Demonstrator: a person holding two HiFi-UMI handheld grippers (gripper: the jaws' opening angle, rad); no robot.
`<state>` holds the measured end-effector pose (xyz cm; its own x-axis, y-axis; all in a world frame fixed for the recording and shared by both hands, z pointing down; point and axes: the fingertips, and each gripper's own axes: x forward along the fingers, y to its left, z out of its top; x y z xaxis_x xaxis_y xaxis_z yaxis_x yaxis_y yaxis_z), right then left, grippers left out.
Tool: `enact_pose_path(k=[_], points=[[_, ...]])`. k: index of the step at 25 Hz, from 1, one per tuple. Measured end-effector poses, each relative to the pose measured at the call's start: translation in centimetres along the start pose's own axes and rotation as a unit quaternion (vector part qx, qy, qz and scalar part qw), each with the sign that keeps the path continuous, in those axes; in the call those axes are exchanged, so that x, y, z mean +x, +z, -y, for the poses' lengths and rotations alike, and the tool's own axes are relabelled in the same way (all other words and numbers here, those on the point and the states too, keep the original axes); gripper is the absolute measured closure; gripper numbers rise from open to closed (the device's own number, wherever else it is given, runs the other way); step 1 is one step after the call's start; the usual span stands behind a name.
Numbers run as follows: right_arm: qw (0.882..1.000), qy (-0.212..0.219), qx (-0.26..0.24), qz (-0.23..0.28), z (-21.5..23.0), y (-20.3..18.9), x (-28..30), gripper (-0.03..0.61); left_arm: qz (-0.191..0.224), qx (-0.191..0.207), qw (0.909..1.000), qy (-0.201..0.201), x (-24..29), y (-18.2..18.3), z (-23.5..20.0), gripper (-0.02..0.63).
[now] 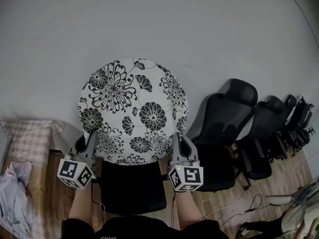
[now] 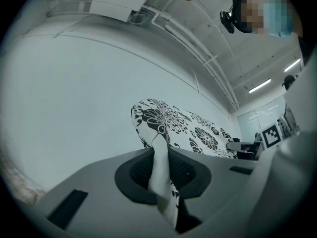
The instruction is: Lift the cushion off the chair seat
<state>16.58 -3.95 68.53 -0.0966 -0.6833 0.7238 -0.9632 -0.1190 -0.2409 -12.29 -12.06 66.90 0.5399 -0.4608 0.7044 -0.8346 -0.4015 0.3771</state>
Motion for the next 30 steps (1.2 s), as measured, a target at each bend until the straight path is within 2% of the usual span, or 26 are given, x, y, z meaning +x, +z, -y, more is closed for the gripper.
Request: enact_pose_path(k=[18, 30], points=[[0.999, 0.002, -0.009, 0.034, 0.10, -0.11, 0.09, 0.552, 0.029, 0.011, 0.9995, -0.007, 0.09, -0.45, -0.10, 0.571], [0.999, 0.000, -0.018, 0.033, 0.11, -0.22, 0.23, 0.552, 0.033, 0.014, 0.9993, -0.008, 0.08, -0.37, -0.01, 0.571]])
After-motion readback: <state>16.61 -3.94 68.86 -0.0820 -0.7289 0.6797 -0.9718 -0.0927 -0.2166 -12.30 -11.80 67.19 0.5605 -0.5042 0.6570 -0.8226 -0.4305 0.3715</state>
